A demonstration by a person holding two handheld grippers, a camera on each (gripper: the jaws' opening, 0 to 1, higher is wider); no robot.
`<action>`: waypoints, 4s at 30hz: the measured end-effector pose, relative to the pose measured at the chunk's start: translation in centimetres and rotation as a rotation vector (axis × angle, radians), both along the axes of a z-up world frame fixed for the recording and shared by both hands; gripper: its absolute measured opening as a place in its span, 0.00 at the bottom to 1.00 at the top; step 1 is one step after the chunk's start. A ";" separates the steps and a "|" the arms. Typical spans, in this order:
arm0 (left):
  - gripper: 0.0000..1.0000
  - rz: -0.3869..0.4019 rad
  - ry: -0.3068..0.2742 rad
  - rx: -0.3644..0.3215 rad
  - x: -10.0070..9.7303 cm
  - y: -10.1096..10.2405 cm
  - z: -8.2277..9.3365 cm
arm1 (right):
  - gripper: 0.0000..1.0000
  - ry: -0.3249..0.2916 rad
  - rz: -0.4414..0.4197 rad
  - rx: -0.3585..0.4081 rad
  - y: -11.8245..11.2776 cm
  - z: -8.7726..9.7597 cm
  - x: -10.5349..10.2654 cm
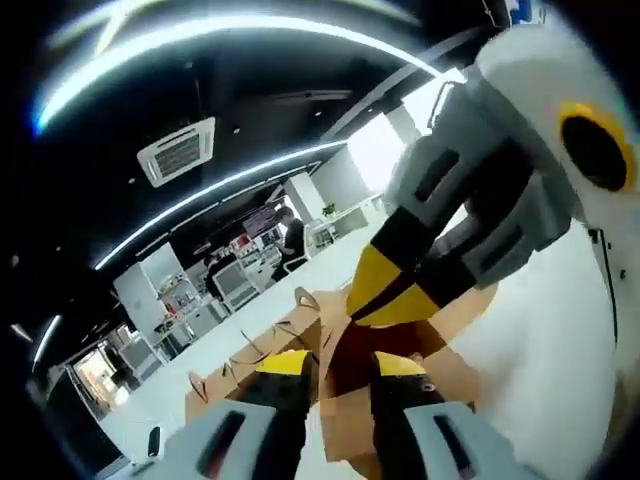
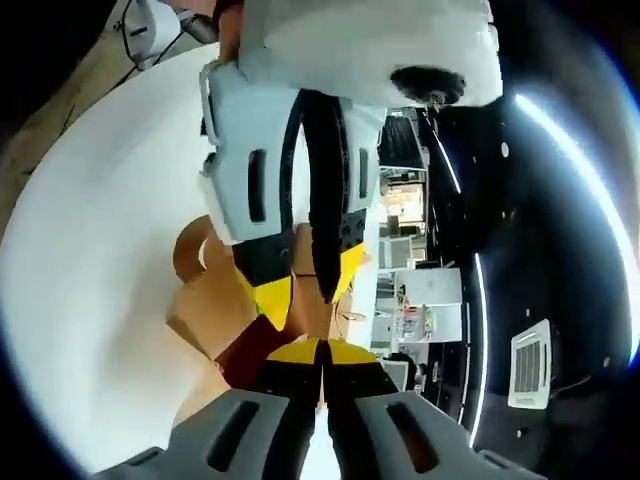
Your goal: Pick up one paper box from the group, open the paper box, and remove the item inside
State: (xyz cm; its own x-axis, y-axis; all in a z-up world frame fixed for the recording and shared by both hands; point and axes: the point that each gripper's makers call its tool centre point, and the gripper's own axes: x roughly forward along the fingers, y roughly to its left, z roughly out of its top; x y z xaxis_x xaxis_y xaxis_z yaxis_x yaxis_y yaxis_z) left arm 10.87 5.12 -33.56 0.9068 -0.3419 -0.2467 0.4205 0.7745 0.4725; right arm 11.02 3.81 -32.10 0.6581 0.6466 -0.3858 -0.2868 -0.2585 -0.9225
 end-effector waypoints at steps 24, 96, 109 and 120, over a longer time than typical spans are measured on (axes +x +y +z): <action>0.04 0.114 0.117 -0.232 2.4 2.1 -1.4 | 0.20 0.994 -0.311 0.830 -1.0 -2.2 -2.1; 0.06 0.349 0.628 -2.005 0.9 7.7 -7.3 | 0.05 1.191 -0.045 0.370 1.4 -6.1 -2.7; 0.06 0.388 0.603 -1.992 0.0 6.7 -7.7 | 0.04 1.220 -0.025 0.341 1.1 -6.1 -3.1; 0.06 0.406 0.550 -1.915 0.0 6.2 -7.6 | 0.04 1.229 -0.016 0.347 1.0 -6.1 -3.5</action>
